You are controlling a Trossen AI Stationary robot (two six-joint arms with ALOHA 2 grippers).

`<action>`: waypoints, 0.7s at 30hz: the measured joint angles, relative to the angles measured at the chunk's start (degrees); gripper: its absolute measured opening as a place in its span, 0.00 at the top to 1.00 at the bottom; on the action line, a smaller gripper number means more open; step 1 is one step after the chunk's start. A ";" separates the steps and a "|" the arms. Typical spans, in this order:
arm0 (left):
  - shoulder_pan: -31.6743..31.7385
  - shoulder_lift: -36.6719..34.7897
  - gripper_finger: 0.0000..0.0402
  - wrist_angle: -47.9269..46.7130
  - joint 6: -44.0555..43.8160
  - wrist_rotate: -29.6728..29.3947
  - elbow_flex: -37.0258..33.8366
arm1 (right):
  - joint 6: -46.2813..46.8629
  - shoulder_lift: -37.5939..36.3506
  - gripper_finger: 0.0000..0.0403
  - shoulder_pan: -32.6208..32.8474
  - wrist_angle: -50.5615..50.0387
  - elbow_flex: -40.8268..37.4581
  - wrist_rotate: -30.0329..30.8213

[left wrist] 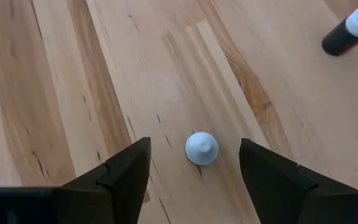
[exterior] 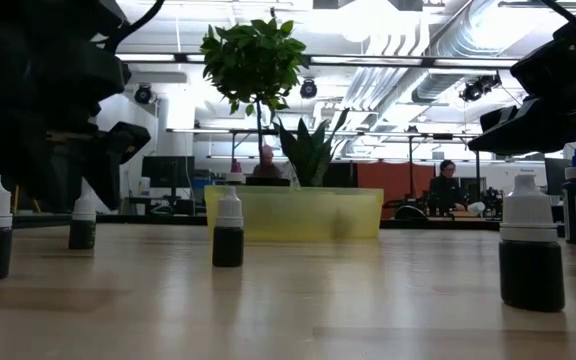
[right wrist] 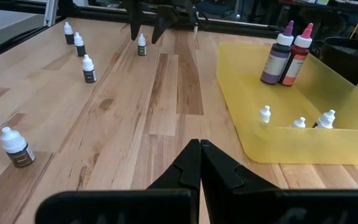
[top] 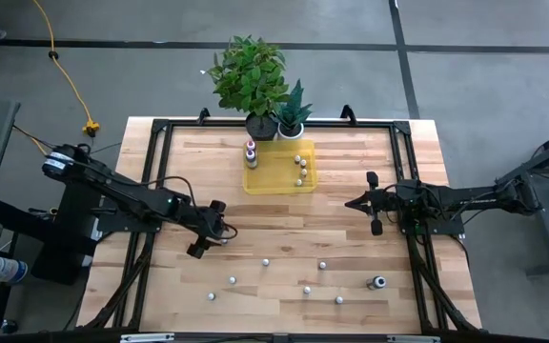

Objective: Pick & Place food coloring
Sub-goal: Put the top left small green food coloring bottle into the yellow bin

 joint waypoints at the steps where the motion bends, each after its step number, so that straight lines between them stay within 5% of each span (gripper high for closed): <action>1: 0.00 0.27 0.41 0.08 -0.03 0.01 0.00 | -0.01 0.00 1.00 0.02 0.00 0.00 0.01; 12: 0.00 0.76 0.43 0.18 -2.94 0.23 0.00 | -0.01 0.00 1.00 0.00 0.00 0.00 0.00; 21: 0.00 0.76 0.63 0.16 -5.86 0.24 0.02 | 0.00 0.00 1.00 0.01 0.00 0.00 0.00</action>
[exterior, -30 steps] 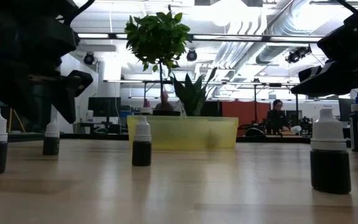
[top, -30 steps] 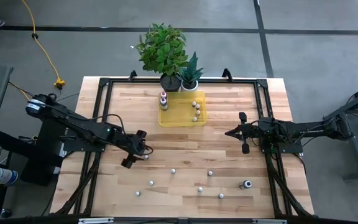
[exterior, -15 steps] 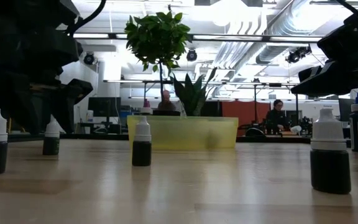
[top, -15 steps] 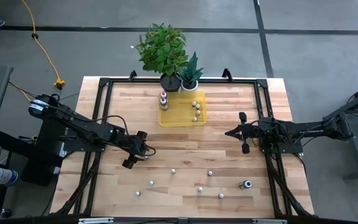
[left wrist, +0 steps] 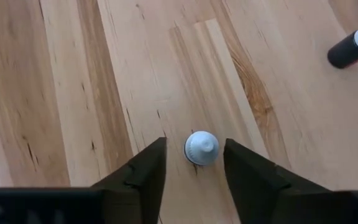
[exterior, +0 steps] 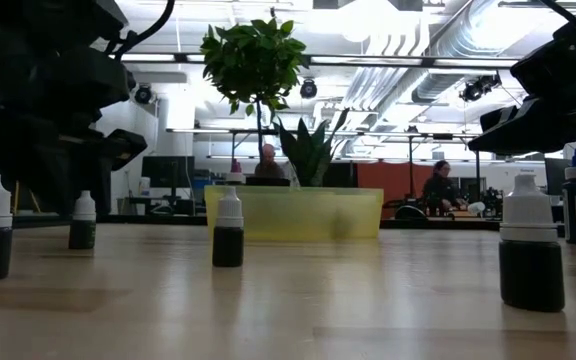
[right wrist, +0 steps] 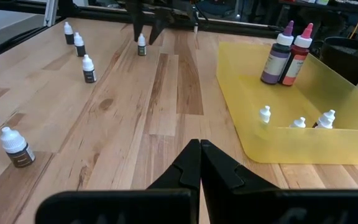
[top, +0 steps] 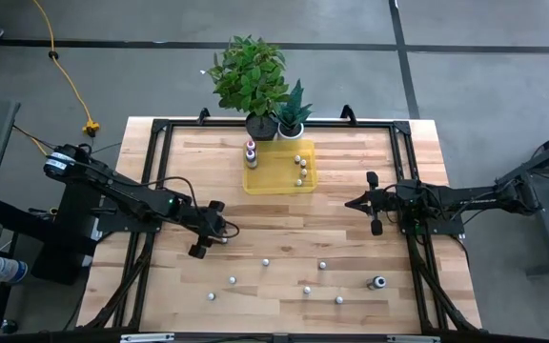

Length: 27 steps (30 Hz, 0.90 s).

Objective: Pick & Place food coloring
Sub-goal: Put the top left small green food coloring bottle into the yellow bin

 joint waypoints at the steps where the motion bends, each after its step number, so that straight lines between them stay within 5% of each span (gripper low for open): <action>1: 0.00 0.00 0.65 0.00 0.00 0.00 0.00 | 0.00 0.00 1.00 0.01 0.00 0.00 -0.01; 19: 0.00 0.00 0.90 1.36 -10.01 0.00 0.04 | 0.00 0.00 1.00 0.01 0.00 0.00 0.01; 27: 0.00 0.00 0.91 6.11 -19.79 -0.16 0.04 | -0.01 0.00 1.00 0.02 0.00 0.00 0.00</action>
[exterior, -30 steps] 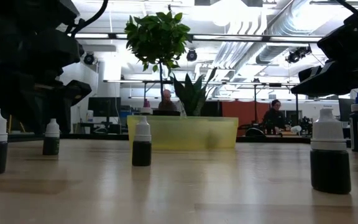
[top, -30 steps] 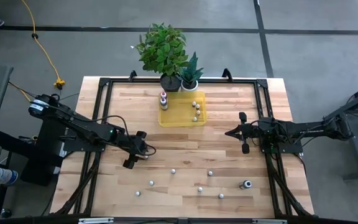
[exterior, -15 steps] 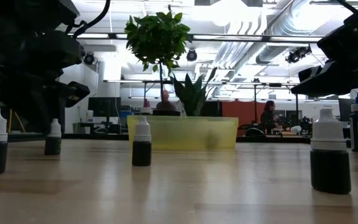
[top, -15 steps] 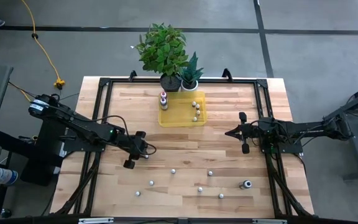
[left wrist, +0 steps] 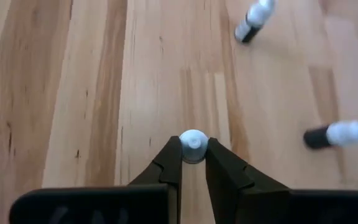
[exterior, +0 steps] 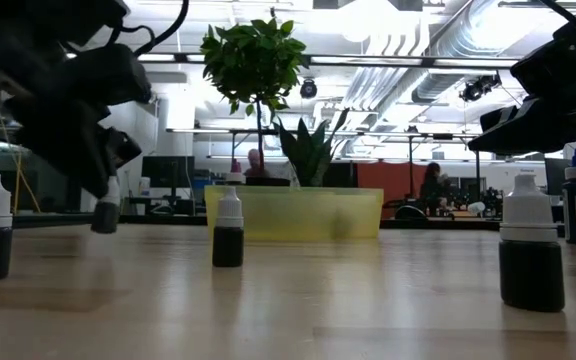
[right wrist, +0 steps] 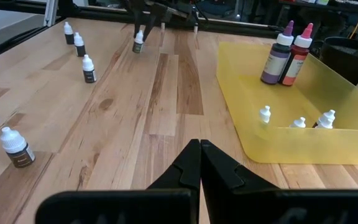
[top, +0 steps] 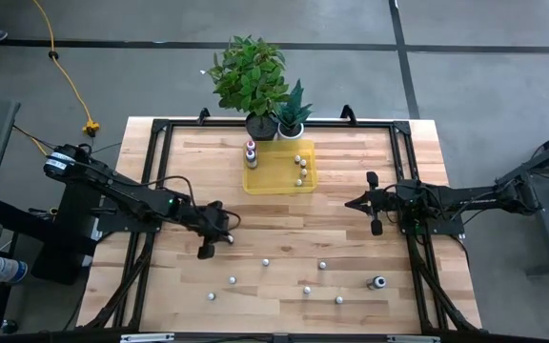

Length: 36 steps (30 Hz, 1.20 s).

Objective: Pick & Place food coloring
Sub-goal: Put the top left small green food coloring bottle into the yellow bin

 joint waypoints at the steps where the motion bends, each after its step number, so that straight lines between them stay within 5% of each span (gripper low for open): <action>1: 0.01 0.00 0.91 0.73 -1.25 -0.31 0.02 | 0.02 0.00 1.00 -0.02 0.00 0.00 0.02; 13: 3.55 0.00 0.91 3.95 -8.86 -8.15 5.61 | 0.01 0.00 1.00 -0.01 0.00 0.00 0.02; 20: 10.37 0.14 0.91 -5.01 -8.54 -14.64 16.22 | 0.01 0.01 1.00 -0.01 0.00 0.00 0.02; 26: 16.82 5.15 0.91 -13.76 -6.52 -18.52 26.70 | 0.01 0.02 1.00 -0.02 0.00 0.00 0.01; 36: 23.04 19.61 0.91 -22.18 -3.28 -16.69 43.04 | 0.02 0.01 1.00 -0.01 0.00 0.00 0.02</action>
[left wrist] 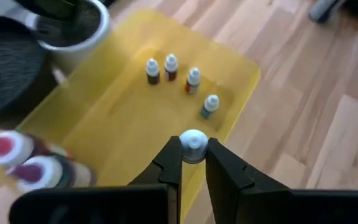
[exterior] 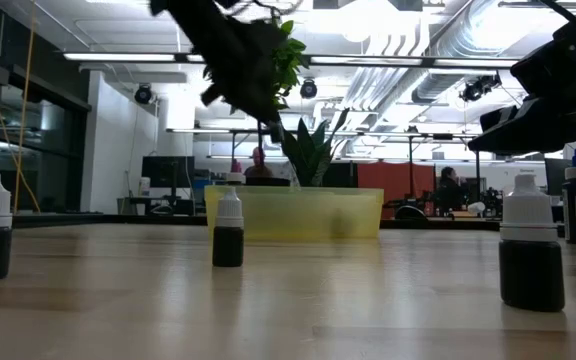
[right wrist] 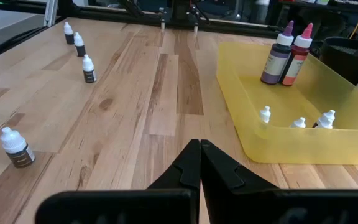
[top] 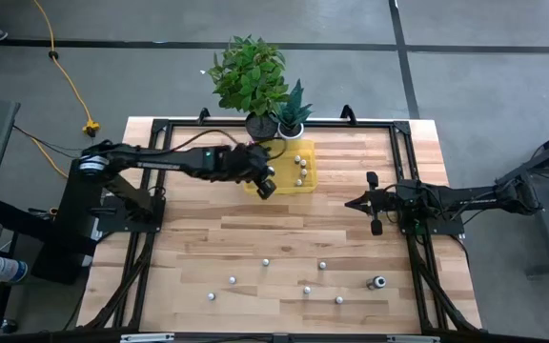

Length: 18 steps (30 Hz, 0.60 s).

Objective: Pick & Place food coloring
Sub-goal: Put the top left small green food coloring bottle into the yellow bin

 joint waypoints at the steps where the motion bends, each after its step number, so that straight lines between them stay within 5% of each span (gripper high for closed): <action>1: 0.31 1.72 0.91 -0.52 1.04 0.62 1.45 | -0.01 0.03 1.00 0.01 0.00 0.00 0.00; 8: 1.75 11.88 0.91 -0.74 3.35 1.61 8.76 | -0.02 0.04 1.00 0.01 0.00 0.00 -0.01; 18: 3.41 20.83 0.91 2.61 -8.49 -6.28 11.65 | -0.01 0.05 1.00 0.00 0.15 0.00 0.00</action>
